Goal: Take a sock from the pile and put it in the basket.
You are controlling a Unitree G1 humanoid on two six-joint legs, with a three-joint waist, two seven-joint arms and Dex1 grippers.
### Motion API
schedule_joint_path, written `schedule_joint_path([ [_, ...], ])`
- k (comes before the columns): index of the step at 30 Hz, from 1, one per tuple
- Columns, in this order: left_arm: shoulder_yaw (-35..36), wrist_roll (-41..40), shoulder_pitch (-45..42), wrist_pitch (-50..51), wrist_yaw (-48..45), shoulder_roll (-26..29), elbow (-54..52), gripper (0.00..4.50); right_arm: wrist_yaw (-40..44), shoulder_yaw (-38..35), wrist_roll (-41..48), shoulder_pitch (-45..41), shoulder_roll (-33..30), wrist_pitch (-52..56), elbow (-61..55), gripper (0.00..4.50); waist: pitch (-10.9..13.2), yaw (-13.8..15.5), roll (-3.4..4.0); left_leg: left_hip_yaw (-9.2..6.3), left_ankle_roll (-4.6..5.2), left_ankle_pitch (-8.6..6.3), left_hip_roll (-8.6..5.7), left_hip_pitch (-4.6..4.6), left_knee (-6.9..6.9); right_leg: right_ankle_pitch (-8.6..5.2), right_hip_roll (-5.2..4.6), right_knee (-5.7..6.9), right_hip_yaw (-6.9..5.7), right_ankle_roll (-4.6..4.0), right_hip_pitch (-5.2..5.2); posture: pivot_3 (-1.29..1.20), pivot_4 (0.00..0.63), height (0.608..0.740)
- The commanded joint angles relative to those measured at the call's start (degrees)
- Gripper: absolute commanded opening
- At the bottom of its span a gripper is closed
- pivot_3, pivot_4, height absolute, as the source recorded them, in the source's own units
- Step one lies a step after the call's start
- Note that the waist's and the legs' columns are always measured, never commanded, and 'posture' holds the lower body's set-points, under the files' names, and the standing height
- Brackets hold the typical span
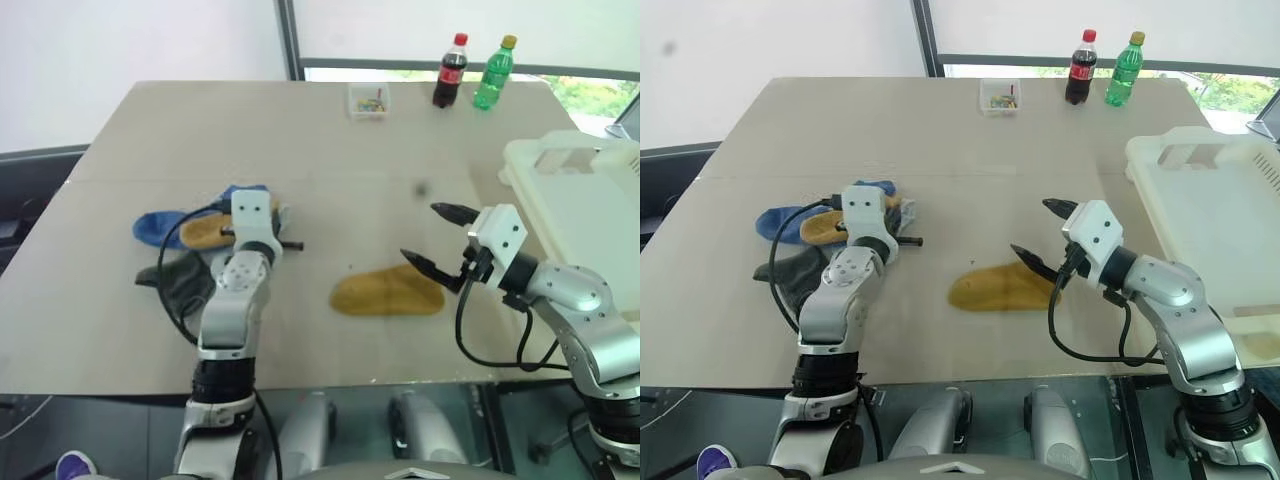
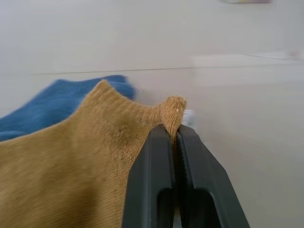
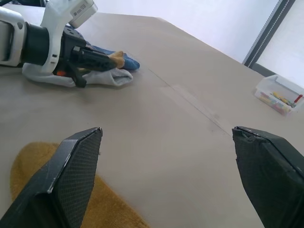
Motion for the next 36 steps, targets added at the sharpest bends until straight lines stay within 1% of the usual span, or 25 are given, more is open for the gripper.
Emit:
schedule_joint_path([
  [1,2.39,0.53,-1.43,-0.89,2.04,0.32,0.64,0.02,-0.66,-0.83,0.38,-0.12,-0.14,-0.34,-2.32,4.5,0.0,-0.06,0.0,0.01,0.0,0.0,0.0,0.0,0.0,0.0,0.0,0.01,0.01,0.0,0.0,0.0,0.15,0.74],
  [3,2.46,0.2,-1.95,-2.43,1.58,0.3,0.58,0.02,-0.68,-0.9,0.31,-0.08,-0.21,-0.35,-2.25,4.5,0.0,0.0,0.0,0.01,0.0,0.0,-0.01,0.0,0.0,0.0,0.0,0.0,0.01,0.0,0.0,0.0,0.15,0.74],
  [10,2.42,0.33,-2.39,-2.7,1.9,0.08,1.96,0.02,-0.95,-0.92,0.29,0.16,-0.22,-0.43,-2.34,4.5,0.0,0.13,0.0,0.01,0.0,0.0,-0.04,-0.01,0.0,0.0,-0.03,0.0,0.01,0.0,0.0,0.0,0.15,0.74],
  [11,2.31,0.05,-2.55,-3.0,1.48,0.06,2.25,0.71,-0.94,-0.93,0.31,0.18,-0.24,-0.44,-2.32,4.5,0.0,0.12,0.0,0.01,0.0,0.0,-0.04,-0.01,0.0,0.0,-0.03,0.0,0.01,0.0,0.0,0.0,0.15,0.74],
  [12,2.25,-0.14,-2.69,-3.27,1.22,0.03,2.48,1.02,-0.94,-0.93,0.3,0.2,-0.26,-0.47,-2.32,4.5,0.0,0.11,0.0,0.0,0.0,0.0,-0.03,-0.01,0.0,0.0,-0.03,0.0,0.0,0.0,0.0,0.0,0.15,0.74],
  [13,2.24,-0.28,-2.78,-3.39,1.12,-0.01,2.61,1.53,-0.94,-0.93,0.29,0.21,-0.29,-0.48,-2.33,4.5,0.0,0.09,0.0,0.01,0.0,0.0,-0.03,-0.01,0.0,0.0,-0.02,0.0,0.01,0.0,0.0,0.0,0.15,0.74],
  [14,2.27,-0.34,-3.01,-3.57,1.14,-0.02,2.98,1.69,-0.96,-0.92,0.28,0.18,-0.28,-0.5,-2.29,4.5,0.0,0.08,0.0,0.01,0.0,0.0,-0.03,-0.01,0.0,0.0,-0.03,0.0,0.01,0.0,0.0,0.0,0.15,0.74],
  [15,2.38,-0.29,-3.27,-3.79,1.33,-0.07,3.38,2.42,-0.98,-0.89,0.25,0.18,-0.28,-0.52,-2.27,4.5,0.0,0.08,0.0,0.01,0.0,0.0,-0.03,-0.01,0.0,0.0,-0.03,0.0,0.01,0.0,0.0,0.0,0.15,0.74],
  [16,2.5,-0.19,-3.53,-4.06,1.47,-0.04,3.98,2.79,-1.0,-0.87,0.22,0.2,-0.3,-0.56,-2.28,4.5,0.0,0.09,0.0,0.01,0.0,0.0,-0.03,-0.01,0.0,0.0,-0.02,0.0,0.01,0.0,0.0,0.0,0.15,0.74],
  [17,2.58,-0.17,-3.75,-4.32,1.42,0.01,4.62,3.34,-1.03,-0.86,0.21,0.23,-0.31,-0.58,-2.31,4.5,0.0,0.1,0.0,0.01,0.0,0.0,-0.03,-0.01,0.0,0.0,-0.03,0.0,0.01,0.0,0.0,0.0,0.15,0.74],
  [22,2.69,0.17,-4.75,-5.43,1.74,0.14,7.36,3.34,-1.08,-0.82,0.11,0.41,-0.45,-0.64,-2.57,4.5,0.0,0.07,0.0,0.01,0.0,0.0,-0.04,-0.01,0.0,0.0,-0.03,0.0,0.01,0.0,0.0,0.0,0.15,0.74],
  [27,2.69,0.13,-4.73,-5.97,1.94,0.06,7.57,3.34,-1.2,-0.95,-0.03,0.57,-0.54,-0.7,-2.73,4.5,0.0,0.06,0.0,0.01,0.0,0.0,-0.04,-0.01,0.0,0.0,-0.03,0.0,0.01,0.0,0.0,0.0,0.15,0.74],
  [28,2.7,0.12,-4.62,-6.06,1.93,0.05,7.58,2.83,-1.23,-0.91,-0.09,0.58,-0.52,-0.7,-2.75,4.5,0.0,0.06,0.0,0.01,0.0,0.0,-0.04,-0.01,0.0,0.0,-0.03,0.0,0.01,0.0,0.0,0.0,0.15,0.74],
  [29,2.68,0.12,-4.53,-6.13,1.93,0.05,7.58,2.64,-1.26,-0.9,-0.12,0.58,-0.5,-0.68,-2.77,4.5,0.0,0.05,0.0,0.01,0.0,0.0,-0.04,-0.01,0.0,0.0,-0.03,0.0,0.01,0.0,0.0,0.0,0.15,0.74],
  [30,2.67,0.11,-4.48,-6.19,1.9,0.04,7.59,2.22,-1.28,-0.9,-0.13,0.59,-0.48,-0.67,-2.78,4.5,0.0,0.05,0.0,0.01,0.0,0.0,-0.04,-0.01,0.0,0.0,-0.03,0.0,0.01,0.0,0.0,0.0,0.15,0.74],
  [34,2.67,-0.04,-4.49,-6.66,1.89,-0.14,7.25,0.17,-1.27,-0.96,-0.2,0.68,-0.51,-0.73,-2.81,4.5,0.0,0.06,0.0,0.01,0.0,0.0,-0.04,-0.01,0.0,0.0,-0.03,0.0,0.01,0.0,0.0,0.0,0.15,0.74],
  [35,2.7,-0.06,-4.47,-6.77,1.9,-0.13,7.05,0.04,-1.29,-0.98,-0.21,0.69,-0.49,-0.75,-2.8,4.5,0.0,0.06,0.0,0.01,0.0,0.0,-0.04,-0.01,0.0,0.0,-0.03,0.0,0.01,0.0,0.0,0.0,0.15,0.74],
  [36,2.8,-0.04,-4.51,-7.1,2.0,-0.12,6.98,0.04,-1.31,-0.96,-0.3,0.62,-0.46,-0.84,-2.66,4.5,0.0,0.06,0.0,0.01,0.0,0.0,-0.04,-0.01,0.0,0.0,-0.03,0.0,0.01,0.0,0.0,0.0,0.15,0.74],
])
